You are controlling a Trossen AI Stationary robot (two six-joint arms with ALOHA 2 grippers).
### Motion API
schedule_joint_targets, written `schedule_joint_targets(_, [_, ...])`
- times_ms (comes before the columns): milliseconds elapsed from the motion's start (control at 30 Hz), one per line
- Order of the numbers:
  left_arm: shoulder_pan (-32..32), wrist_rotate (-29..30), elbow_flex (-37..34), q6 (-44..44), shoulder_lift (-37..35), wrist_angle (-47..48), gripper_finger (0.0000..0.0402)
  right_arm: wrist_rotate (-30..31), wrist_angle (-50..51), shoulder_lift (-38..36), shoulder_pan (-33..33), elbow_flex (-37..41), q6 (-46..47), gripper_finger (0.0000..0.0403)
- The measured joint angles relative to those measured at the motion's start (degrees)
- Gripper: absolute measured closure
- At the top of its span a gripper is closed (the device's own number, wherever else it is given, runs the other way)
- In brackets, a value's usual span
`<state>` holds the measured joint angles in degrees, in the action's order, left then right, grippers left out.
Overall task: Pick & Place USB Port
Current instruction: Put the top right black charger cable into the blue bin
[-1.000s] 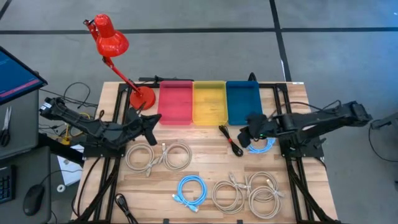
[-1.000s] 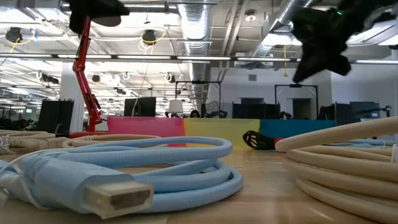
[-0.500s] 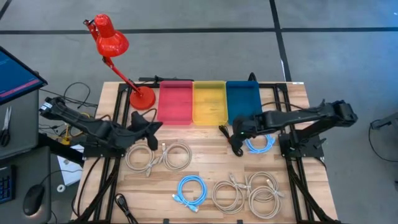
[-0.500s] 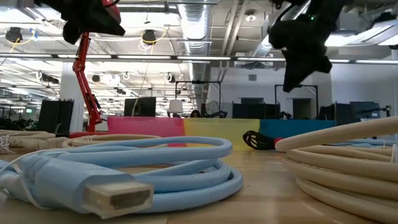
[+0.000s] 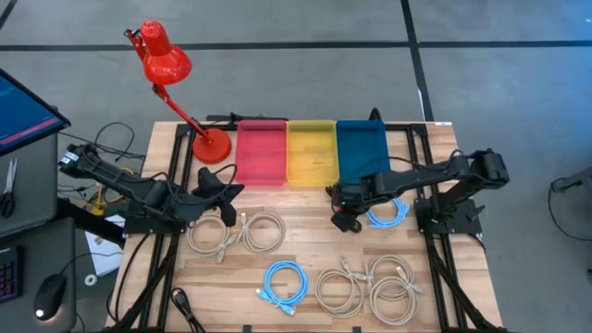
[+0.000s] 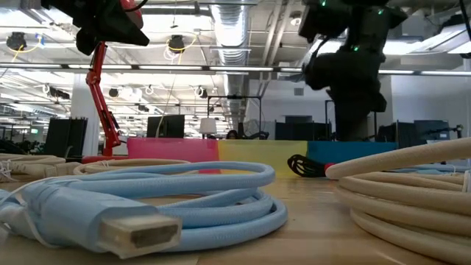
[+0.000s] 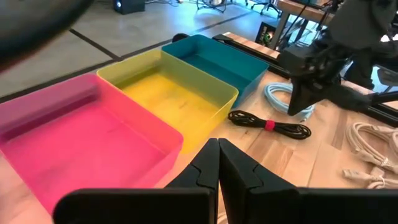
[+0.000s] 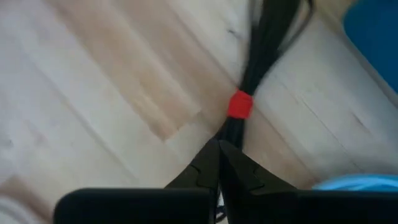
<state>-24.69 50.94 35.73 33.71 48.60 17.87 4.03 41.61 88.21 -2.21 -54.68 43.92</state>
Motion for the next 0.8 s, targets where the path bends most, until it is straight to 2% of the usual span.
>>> schedule_joint_targets(133, [0.00, 0.00, 0.00, -0.20, 0.00, -0.12, 0.0398, 0.06, 0.33, 1.56, 1.02, 0.00, 1.79, 0.0365])
schedule_joint_targets(533, [0.00, -0.02, 0.00, -0.24, 0.00, -0.30, 0.0398, -0.11, -0.43, 2.19, 2.05, 0.00, 2.22, 0.0189])
schedule_joint_targets(633, [0.00, -0.02, 0.00, -0.39, 0.00, -0.30, 0.0398, -1.04, -1.28, 4.25, 2.03, 0.01, 2.22, 0.0171])
schedule_joint_targets(800, [0.00, -0.02, 0.00, -0.41, -0.01, -0.30, 0.0398, -2.64, -1.91, 10.04, 1.26, -0.01, 1.52, 0.0175])
